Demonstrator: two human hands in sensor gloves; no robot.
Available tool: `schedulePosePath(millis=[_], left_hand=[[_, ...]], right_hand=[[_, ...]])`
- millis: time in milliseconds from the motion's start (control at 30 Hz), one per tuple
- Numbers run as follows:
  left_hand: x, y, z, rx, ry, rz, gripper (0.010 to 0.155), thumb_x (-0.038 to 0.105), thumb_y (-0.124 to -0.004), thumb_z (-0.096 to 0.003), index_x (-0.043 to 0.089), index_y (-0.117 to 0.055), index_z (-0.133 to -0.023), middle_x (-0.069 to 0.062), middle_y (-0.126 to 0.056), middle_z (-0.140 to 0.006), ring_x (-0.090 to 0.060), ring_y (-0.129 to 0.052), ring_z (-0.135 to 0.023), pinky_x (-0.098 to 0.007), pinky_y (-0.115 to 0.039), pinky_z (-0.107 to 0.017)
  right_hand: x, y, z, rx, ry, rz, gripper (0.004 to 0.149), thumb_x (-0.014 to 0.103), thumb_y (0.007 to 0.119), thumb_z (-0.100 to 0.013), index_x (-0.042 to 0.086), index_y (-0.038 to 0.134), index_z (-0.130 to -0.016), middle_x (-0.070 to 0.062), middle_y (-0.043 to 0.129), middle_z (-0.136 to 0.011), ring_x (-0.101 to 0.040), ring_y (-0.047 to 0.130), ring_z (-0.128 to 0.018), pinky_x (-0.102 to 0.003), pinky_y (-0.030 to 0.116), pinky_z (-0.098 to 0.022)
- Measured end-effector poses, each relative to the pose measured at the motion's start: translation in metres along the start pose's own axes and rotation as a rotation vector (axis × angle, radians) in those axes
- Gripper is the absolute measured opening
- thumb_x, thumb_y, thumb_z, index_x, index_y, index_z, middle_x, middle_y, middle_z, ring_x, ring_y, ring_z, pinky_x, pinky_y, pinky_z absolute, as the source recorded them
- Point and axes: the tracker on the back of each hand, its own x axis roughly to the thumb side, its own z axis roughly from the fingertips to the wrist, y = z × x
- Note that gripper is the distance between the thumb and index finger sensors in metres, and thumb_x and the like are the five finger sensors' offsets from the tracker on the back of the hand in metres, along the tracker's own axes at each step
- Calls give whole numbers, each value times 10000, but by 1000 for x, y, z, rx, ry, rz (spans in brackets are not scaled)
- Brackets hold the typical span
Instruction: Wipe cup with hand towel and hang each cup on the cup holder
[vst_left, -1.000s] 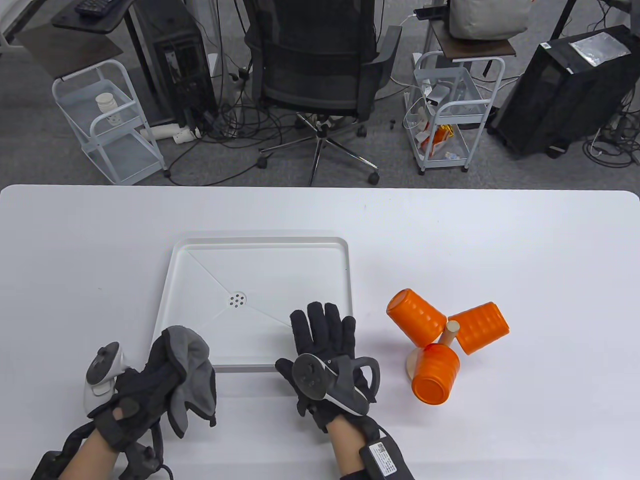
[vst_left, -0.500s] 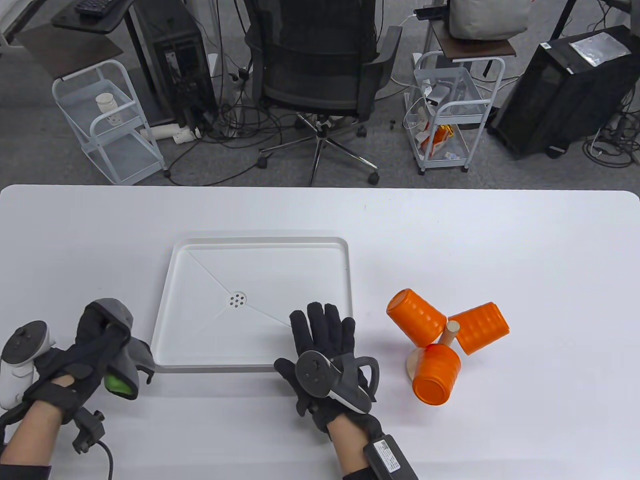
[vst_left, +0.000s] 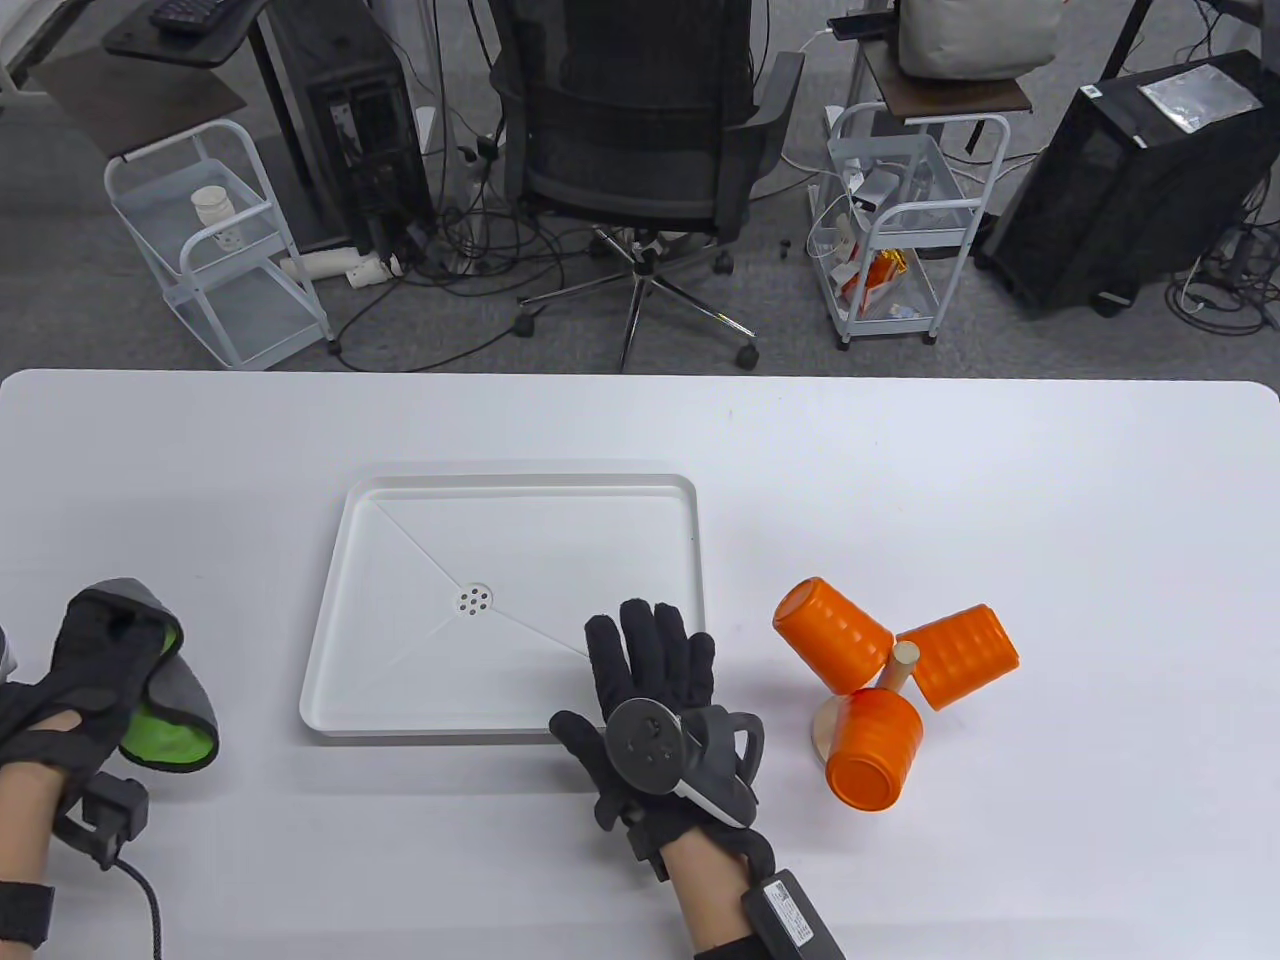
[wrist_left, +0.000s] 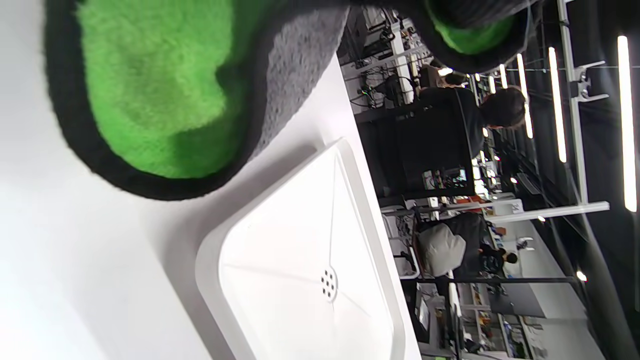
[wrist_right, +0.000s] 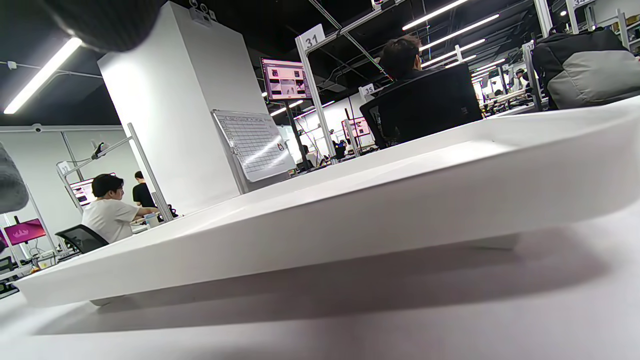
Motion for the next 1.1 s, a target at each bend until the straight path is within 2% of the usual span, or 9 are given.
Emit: schedulePosePath(millis=[167, 400, 500, 633, 700, 767, 833, 967, 1100], left_hand=[[-1, 4, -4, -2, 69, -9, 760, 632, -614, -529, 429, -79, -1031, 100, -254, -1230, -609, -596, -985, -694, -603, -659], [-3, 10, -10, -7, 152, -45, 807, 697, -577, -489, 420, -28, -1013, 88, -251, -1208, -622, -720, -892, -672, -721, -586], [-4, 15, -11, -4, 180, -62, 823, 724, -553, -467, 424, 0, -997, 76, -249, -1202, -596, -804, -851, -644, -778, -551], [-5, 24, -10, 35, 191, -86, 824, 722, -547, -468, 401, -17, -1012, 21, -312, -1201, -466, -992, -748, -581, -845, -502], [-6, 29, -9, 52, 185, -85, 799, 695, -559, -487, 364, -103, -1054, -37, -421, -1199, -387, -1040, -695, -580, -828, -512], [-5, 33, -8, 61, 185, -82, 759, 654, -581, -505, 261, -334, -1106, -120, -579, -1150, -355, -1019, -672, -596, -767, -555], [-4, 36, -5, 65, 207, -118, 727, 636, -598, -507, 161, -532, -1053, -142, -674, -1085, -352, -983, -697, -606, -729, -580], [7, 36, 2, 67, 201, -265, 683, 619, -622, -497, 135, -675, -976, -158, -795, -981, -374, -942, -741, -625, -683, -604], [32, 19, 15, 73, 127, -507, 666, 619, -630, -491, 148, -700, -956, -145, -810, -974, -394, -909, -784, -641, -635, -637]], right_hand=[[0, -2, 1, -15, -2, -14, 858, 648, 634, -464, 245, 214, -1094, -124, 149, -1212, -481, 168, -1082, -669, 189, -744], [-2, -2, 2, -20, 7, -30, 855, 644, 636, -465, 242, 220, -1094, -127, 153, -1210, -484, 173, -1081, -670, 192, -743], [-3, -3, 2, -20, 9, -36, 852, 643, 637, -465, 242, 223, -1094, -127, 152, -1210, -485, 176, -1080, -671, 196, -743], [-3, -3, 2, -17, 13, -41, 852, 641, 638, -465, 240, 228, -1095, -128, 153, -1210, -486, 182, -1080, -671, 200, -743], [-4, -4, 2, -17, 15, -43, 850, 642, 637, -466, 240, 229, -1094, -127, 155, -1209, -487, 182, -1080, -671, 201, -743], [-4, -4, 2, -16, 15, -45, 851, 641, 638, -466, 239, 229, -1095, -127, 153, -1209, -487, 182, -1080, -671, 201, -742], [-4, -4, 2, -15, 15, -44, 849, 641, 637, -467, 239, 231, -1095, -128, 157, -1209, -486, 184, -1080, -671, 201, -742], [-4, -4, 2, -13, 15, -41, 850, 642, 638, -465, 239, 231, -1094, -127, 154, -1210, -485, 183, -1080, -671, 201, -743], [-3, -4, 1, -9, 15, -36, 854, 642, 637, -466, 232, 231, -1095, -127, 154, -1209, -482, 180, -1081, -670, 198, -742]])
